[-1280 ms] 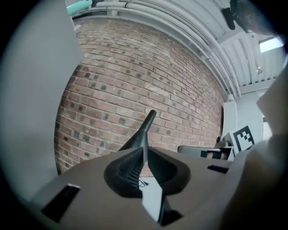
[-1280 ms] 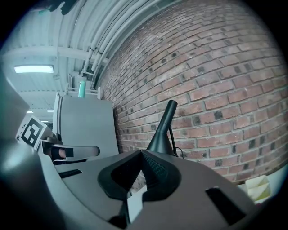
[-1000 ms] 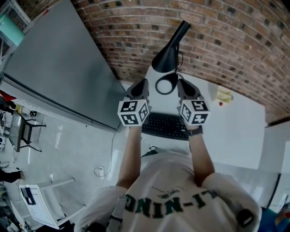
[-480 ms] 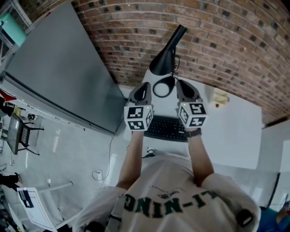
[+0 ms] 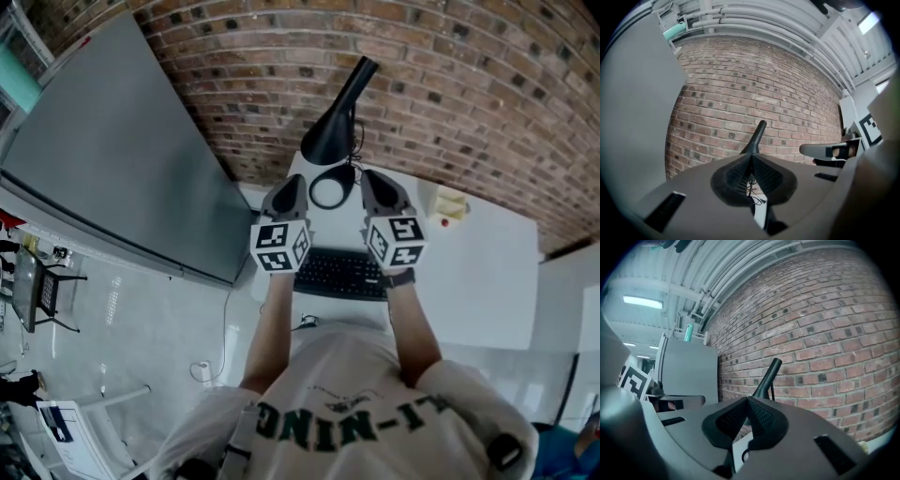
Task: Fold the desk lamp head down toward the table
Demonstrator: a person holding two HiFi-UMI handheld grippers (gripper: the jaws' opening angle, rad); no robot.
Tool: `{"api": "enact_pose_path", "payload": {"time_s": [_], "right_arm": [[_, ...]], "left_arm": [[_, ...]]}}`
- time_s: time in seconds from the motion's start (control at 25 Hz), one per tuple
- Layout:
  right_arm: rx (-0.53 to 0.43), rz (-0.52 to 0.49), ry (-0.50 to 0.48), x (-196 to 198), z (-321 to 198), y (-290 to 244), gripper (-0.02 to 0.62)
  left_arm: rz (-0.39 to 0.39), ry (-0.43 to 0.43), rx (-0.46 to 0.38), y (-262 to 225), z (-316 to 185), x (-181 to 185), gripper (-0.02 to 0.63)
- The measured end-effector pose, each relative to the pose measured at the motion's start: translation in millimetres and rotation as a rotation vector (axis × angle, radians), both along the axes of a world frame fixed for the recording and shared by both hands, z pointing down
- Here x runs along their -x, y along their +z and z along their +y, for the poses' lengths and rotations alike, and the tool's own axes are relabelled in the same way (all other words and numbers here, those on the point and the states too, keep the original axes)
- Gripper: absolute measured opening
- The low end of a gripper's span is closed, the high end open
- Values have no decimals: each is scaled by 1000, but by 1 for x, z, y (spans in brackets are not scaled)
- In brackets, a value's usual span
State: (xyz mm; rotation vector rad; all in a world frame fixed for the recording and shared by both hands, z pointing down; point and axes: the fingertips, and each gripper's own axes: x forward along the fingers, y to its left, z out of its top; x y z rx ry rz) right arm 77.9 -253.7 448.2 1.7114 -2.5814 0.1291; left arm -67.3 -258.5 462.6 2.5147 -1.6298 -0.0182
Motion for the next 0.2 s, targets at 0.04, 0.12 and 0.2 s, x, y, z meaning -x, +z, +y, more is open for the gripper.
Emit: {"api": "enact_pose_path", "payload": {"time_s": [0.04, 0.12, 0.2], "right_arm": [[0, 1, -4, 1, -3, 0, 3], [-4, 5, -13, 2, -10, 1, 3], [-9, 11, -23, 4, -17, 2, 3]], "left_arm": [[14, 0, 13, 5, -5, 1, 3], [43, 2, 46, 16, -15, 3, 3], [74, 8, 85, 28, -27, 4, 3]]}}
